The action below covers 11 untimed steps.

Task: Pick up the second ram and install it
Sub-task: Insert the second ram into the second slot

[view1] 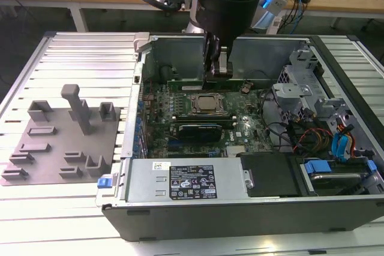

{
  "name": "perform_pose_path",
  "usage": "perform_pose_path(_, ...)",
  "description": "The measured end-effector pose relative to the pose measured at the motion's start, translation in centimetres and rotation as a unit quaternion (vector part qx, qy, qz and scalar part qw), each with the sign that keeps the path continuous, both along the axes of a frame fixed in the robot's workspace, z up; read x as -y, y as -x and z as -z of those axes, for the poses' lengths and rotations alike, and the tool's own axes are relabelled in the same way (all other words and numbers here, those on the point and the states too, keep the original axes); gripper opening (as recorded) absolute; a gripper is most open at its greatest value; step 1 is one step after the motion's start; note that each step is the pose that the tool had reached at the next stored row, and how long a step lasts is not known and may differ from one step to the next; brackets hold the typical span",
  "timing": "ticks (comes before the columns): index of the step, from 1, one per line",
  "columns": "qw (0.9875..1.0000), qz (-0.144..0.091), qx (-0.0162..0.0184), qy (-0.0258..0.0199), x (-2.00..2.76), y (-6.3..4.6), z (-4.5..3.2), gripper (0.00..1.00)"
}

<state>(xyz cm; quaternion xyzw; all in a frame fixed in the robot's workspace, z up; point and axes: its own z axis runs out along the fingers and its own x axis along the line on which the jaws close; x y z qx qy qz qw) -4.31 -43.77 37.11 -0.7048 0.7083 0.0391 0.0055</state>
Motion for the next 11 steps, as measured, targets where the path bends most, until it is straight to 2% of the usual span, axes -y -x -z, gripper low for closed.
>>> perform_pose_path(4, 1.0000, 0.000, 0.0000, 0.0000, 0.00, 0.0, 1.14, 0.11)
perform_pose_path(11, 1.0000, 0.000, 0.0000, 0.0000, 0.00, 0.0, 1.80, 0.11)
